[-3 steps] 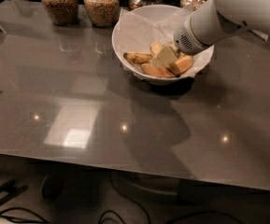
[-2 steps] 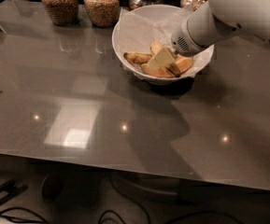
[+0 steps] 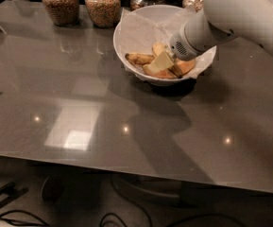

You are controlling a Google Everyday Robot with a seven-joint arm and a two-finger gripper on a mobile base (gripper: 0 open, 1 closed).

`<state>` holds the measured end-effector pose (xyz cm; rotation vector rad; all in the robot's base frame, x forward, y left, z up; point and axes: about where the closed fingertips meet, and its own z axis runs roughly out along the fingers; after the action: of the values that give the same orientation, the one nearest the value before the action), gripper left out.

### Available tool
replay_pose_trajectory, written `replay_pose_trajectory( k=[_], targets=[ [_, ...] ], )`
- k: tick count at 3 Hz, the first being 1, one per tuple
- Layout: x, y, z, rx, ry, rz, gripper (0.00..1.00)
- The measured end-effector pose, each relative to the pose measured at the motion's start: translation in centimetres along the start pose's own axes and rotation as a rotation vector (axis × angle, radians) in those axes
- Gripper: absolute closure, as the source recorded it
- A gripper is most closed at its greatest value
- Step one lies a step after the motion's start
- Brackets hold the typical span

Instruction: Pick banana from white bowl

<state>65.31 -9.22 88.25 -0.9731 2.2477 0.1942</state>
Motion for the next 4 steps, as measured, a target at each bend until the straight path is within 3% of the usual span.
replay_pose_trajectory(
  k=[2,3,4],
  targets=[
    [0.1,-0.1,0.6,0.012,0.000,0.015,0.81],
    [-0.9,0.1,-0.6,0.023,-0.040,-0.007,1.00],
    [-2.2,0.3,-3.0,0.039,-0.093,-0.042,1.00]
  ],
)
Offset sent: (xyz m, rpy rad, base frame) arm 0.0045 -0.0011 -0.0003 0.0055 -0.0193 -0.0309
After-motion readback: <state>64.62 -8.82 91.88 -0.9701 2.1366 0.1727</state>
